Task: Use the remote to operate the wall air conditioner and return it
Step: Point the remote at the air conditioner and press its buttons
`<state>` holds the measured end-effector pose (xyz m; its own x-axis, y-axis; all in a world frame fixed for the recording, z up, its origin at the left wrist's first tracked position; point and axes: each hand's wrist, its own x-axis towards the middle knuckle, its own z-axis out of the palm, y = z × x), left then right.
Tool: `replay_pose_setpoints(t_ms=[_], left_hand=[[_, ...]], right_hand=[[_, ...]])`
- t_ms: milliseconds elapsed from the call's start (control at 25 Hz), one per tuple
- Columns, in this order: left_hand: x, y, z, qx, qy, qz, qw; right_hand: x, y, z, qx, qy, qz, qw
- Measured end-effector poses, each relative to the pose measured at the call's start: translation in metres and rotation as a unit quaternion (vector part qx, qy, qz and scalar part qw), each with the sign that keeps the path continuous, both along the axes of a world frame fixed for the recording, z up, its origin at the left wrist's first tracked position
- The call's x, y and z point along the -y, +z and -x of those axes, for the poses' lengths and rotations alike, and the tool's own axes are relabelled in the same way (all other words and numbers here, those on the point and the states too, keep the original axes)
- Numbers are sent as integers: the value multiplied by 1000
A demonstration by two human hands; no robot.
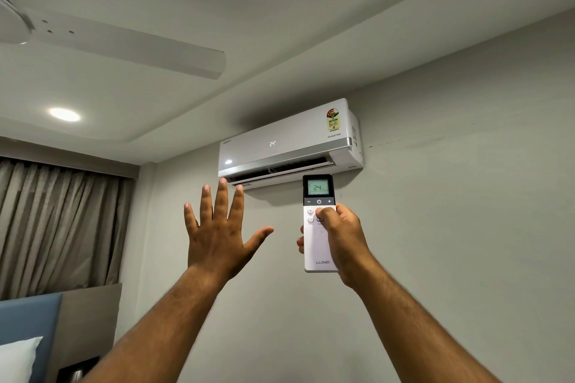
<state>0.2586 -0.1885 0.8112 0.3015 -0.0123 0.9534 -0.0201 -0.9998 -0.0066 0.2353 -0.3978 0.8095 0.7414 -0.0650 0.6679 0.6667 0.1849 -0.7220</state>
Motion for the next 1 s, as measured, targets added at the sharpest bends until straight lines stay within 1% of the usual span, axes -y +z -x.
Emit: replay_pose_setpoints(t_ms=[360, 1000], left_hand=[[-5, 0, -6, 11, -14, -4, 1000], [-15, 2, -8, 4, -6, 12, 1000]], right_hand=[[-9, -3, -4, -6, 4, 4, 1000], [-26, -3, -11, -10, -6, 17, 1000]])
